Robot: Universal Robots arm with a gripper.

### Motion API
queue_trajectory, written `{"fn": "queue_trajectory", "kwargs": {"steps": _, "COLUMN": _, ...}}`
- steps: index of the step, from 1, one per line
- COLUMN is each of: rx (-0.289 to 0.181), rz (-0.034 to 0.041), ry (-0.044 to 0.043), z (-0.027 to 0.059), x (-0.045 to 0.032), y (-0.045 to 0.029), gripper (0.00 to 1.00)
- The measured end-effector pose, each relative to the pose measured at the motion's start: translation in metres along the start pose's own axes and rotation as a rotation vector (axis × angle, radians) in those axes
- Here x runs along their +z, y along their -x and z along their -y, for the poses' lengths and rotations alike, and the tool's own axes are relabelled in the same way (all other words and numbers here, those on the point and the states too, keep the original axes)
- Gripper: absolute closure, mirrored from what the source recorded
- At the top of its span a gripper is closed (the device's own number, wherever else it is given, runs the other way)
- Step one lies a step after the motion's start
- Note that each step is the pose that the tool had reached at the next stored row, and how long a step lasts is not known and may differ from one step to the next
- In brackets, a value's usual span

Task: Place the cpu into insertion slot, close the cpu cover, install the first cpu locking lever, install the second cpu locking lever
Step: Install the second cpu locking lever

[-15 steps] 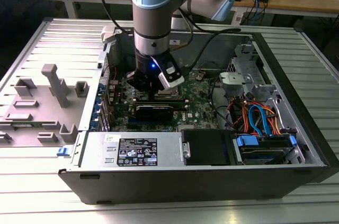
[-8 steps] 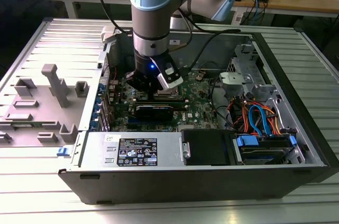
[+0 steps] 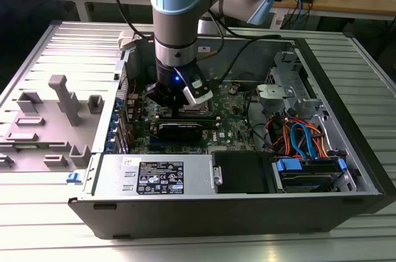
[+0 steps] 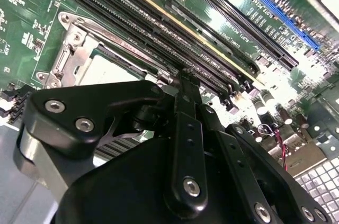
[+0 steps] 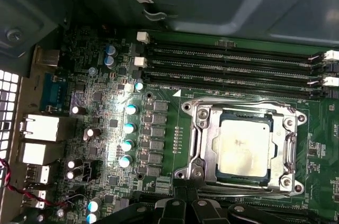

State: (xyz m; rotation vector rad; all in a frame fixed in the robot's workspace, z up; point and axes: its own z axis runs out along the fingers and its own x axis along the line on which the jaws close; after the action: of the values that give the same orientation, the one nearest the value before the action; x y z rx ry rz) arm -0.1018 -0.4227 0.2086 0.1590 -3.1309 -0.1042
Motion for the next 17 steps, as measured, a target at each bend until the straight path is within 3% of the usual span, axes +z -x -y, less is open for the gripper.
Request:
{"fn": "queue_trajectory", "kwargs": {"steps": 8, "rx": 0.000, "rz": 0.0020, "ry": 0.0198, "z": -0.0001, "x": 0.0012, "y": -0.0012, "gripper": 0.89}}
{"fn": "queue_trajectory", "kwargs": {"steps": 17, "rx": -0.001, "rz": 0.0036, "ry": 0.0332, "z": 0.0003, "x": 0.0062, "y": -0.0013, "gripper": 0.89}}
